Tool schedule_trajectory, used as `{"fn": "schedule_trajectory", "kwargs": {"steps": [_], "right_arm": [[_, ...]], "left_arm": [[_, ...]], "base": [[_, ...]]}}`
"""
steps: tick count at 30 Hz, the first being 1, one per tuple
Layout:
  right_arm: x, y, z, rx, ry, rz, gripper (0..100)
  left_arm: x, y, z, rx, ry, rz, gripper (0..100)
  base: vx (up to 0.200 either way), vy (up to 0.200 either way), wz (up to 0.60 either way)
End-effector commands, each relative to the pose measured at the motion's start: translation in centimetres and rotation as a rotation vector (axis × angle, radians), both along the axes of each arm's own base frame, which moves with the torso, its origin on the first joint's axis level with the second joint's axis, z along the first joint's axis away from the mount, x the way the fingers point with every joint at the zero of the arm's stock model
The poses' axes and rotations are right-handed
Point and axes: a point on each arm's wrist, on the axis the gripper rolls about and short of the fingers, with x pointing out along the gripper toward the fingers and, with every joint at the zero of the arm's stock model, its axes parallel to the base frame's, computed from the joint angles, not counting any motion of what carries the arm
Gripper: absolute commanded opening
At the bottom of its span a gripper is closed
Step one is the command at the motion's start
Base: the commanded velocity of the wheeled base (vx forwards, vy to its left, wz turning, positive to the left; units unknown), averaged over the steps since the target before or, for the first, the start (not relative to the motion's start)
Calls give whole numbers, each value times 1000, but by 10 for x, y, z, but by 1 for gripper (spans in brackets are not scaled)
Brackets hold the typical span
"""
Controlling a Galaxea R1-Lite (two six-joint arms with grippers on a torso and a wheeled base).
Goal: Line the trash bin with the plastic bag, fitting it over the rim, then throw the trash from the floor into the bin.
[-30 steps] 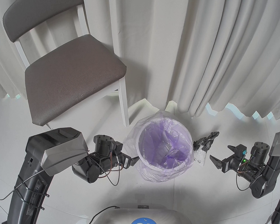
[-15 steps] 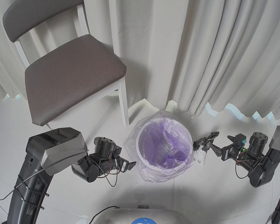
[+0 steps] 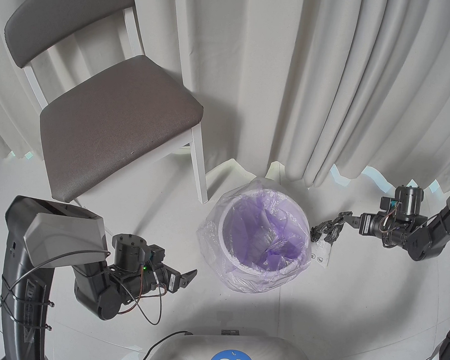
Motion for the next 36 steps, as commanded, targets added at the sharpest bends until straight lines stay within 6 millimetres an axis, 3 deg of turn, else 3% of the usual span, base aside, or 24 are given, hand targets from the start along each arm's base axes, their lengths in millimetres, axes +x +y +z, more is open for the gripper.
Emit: {"fn": "schedule_trajectory", "kwargs": {"steps": [1,5,6,7,11,15,36], "right_arm": [[16,8,14,34,-37,-45,100],[35,11,-19,193,35,-86,100],[35,11,-19,193,35,-86,100],[45,11,-34,256,65,-102,100],[54,12,-53,305,110,-125,100],[62,12,-65,323,120,-142,100],[92,13,-127,453,106,-235,100]], "left_arm": [[-24,-6,27,-54,-63,68,100],[-38,-11,31,-124,-107,67,100],[-38,-11,31,-124,-107,67,100],[-46,-13,31,-143,-114,54,100],[-59,-17,33,-167,-79,42,100],[-63,-28,35,-207,-70,29,100],[-64,-28,36,-203,-73,25,100]], "base": [[0,0,0],[0,0,0],[0,0,0],[0,0,0],[0,0,0],[0,0,0],[0,0,0]]}}
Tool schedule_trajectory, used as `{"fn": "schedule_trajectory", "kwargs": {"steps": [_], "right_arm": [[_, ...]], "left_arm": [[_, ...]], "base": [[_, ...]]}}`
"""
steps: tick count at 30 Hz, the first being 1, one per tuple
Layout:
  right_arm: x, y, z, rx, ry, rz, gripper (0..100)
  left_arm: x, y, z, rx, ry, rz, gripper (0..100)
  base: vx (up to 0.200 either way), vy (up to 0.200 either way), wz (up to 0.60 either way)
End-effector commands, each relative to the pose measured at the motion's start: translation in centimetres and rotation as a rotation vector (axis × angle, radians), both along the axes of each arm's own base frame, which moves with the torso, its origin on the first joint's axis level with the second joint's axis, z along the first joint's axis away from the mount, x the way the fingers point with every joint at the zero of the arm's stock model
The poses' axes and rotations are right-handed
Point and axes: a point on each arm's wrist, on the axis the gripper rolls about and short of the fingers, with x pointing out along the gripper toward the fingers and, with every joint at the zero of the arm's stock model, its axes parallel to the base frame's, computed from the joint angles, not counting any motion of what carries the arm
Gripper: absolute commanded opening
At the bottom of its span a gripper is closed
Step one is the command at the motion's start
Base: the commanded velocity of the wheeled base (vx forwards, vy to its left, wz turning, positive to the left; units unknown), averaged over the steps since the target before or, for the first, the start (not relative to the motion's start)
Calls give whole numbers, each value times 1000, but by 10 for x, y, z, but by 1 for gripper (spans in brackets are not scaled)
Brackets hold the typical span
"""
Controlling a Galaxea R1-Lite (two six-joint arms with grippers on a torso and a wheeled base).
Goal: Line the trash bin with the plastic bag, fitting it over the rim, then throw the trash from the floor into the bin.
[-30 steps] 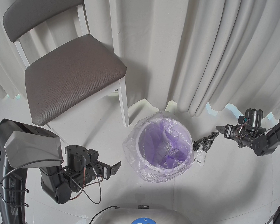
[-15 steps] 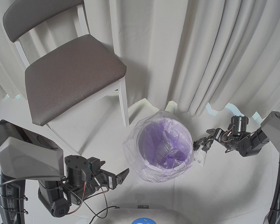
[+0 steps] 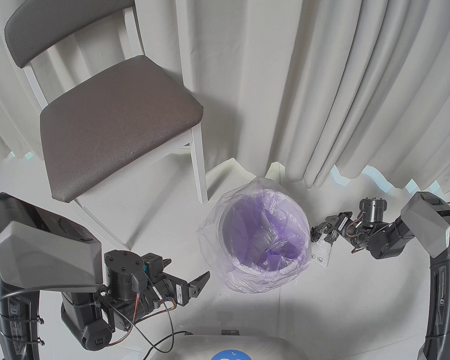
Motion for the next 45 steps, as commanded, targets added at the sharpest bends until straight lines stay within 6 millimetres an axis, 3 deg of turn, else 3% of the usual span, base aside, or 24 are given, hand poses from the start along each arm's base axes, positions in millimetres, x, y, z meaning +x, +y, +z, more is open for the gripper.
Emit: {"fn": "schedule_trajectory", "kwargs": {"steps": [1,18,45], "right_arm": [[1,2,-23,12,10,-9,100],[14,13,-50,-58,-108,-105,100],[9,16,-60,-88,-223,-88,100]], "left_arm": [[1,-1,1,-9,-15,1,100],[4,3,-4,1,-3,15,100],[8,8,-7,37,-11,30,100]], "base": [[0,0,0],[0,0,0],[0,0,0]]}}
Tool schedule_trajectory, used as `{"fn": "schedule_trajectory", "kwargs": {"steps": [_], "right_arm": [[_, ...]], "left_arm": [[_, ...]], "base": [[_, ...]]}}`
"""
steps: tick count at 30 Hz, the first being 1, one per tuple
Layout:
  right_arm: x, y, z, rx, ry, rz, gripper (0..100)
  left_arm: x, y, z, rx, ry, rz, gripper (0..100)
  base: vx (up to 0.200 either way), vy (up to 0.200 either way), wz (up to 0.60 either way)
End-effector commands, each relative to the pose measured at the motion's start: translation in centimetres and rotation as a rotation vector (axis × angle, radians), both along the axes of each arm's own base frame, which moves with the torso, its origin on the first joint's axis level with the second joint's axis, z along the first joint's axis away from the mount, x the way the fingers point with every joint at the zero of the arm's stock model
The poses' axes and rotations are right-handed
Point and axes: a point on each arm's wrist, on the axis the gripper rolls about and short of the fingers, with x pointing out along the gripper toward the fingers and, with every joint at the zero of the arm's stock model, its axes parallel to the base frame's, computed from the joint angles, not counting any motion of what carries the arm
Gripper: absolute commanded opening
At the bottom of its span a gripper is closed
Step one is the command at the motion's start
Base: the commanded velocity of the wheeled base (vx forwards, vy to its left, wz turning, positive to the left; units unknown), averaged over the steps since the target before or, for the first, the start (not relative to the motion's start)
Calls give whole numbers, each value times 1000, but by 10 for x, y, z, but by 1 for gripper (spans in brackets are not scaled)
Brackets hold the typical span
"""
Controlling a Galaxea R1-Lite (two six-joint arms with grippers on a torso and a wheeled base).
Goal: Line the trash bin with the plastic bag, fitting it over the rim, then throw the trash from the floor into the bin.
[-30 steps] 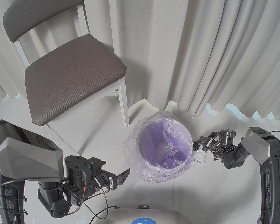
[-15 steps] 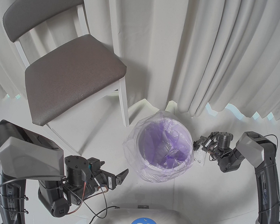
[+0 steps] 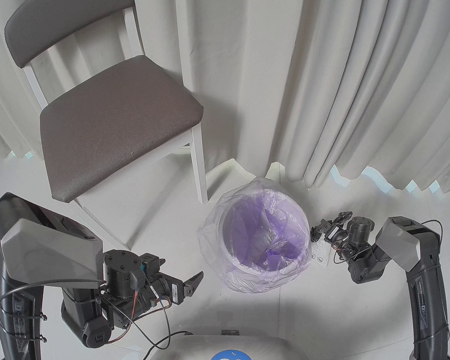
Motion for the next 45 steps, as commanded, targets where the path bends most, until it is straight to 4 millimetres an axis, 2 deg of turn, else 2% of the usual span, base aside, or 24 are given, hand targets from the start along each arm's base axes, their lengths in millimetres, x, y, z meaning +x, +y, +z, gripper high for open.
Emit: {"fn": "schedule_trajectory", "kwargs": {"steps": [1,19,20,45], "right_arm": [[-1,0,-2,-1,8,2,100],[-2,1,-2,1,10,14,100],[-2,1,-2,2,11,16,0],[-6,2,1,-10,27,34,0]], "left_arm": [[0,-1,1,-9,-14,0,100],[-1,-1,1,-8,-11,-4,100],[-1,-1,1,-8,-11,-4,100],[-3,-3,3,-8,-16,-14,100]], "base": [[0,0,0],[0,0,0],[0,0,0],[0,0,0]]}}
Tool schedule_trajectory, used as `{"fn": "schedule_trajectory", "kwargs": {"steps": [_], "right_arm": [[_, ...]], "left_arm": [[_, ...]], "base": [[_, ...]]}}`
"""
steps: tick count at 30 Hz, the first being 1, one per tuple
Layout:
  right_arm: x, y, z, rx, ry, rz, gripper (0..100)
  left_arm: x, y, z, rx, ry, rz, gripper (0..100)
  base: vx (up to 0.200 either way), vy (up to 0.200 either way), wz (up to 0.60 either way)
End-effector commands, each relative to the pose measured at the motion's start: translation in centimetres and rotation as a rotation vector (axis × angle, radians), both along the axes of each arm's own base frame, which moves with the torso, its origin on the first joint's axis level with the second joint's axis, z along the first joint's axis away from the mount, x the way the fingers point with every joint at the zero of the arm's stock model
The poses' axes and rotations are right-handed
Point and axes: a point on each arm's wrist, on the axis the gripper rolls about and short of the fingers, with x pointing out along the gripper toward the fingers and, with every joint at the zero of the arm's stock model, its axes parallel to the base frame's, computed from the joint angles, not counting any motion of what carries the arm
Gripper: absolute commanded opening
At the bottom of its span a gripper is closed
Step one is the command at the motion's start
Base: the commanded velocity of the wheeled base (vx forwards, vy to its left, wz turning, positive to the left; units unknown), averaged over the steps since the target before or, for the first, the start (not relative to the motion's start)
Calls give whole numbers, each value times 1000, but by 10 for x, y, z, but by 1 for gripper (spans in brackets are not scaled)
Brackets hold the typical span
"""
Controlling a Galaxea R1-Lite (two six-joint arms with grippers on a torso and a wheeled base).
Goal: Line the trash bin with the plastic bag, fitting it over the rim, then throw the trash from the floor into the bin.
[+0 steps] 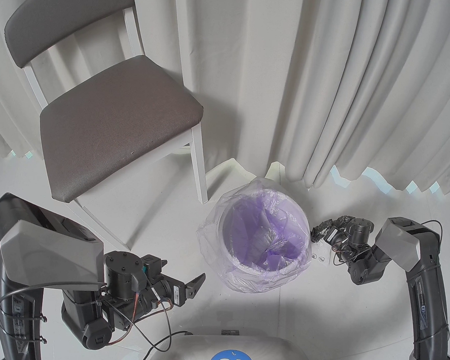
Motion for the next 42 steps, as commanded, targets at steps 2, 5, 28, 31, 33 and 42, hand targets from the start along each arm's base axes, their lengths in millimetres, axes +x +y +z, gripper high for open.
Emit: {"fn": "schedule_trajectory", "kwargs": {"steps": [2,5,28,31,33,42], "right_arm": [[-6,2,19,12,-11,33,0],[-11,3,36,11,-25,44,0],[-70,2,202,-80,-279,102,0],[-81,7,216,-88,-303,118,0],[-87,11,223,-99,-314,130,0],[-110,17,242,-137,-348,158,0]], "left_arm": [[0,-1,2,-9,-17,-1,100],[-1,0,6,-14,-26,-2,100],[-3,-1,17,-11,-66,5,100],[-4,1,15,23,-72,1,100],[-5,1,15,26,-72,-2,100],[-9,4,33,-1,-116,-2,100]], "base": [[0,0,0],[0,0,0],[0,0,0],[0,0,0],[0,0,0],[0,0,0]]}}
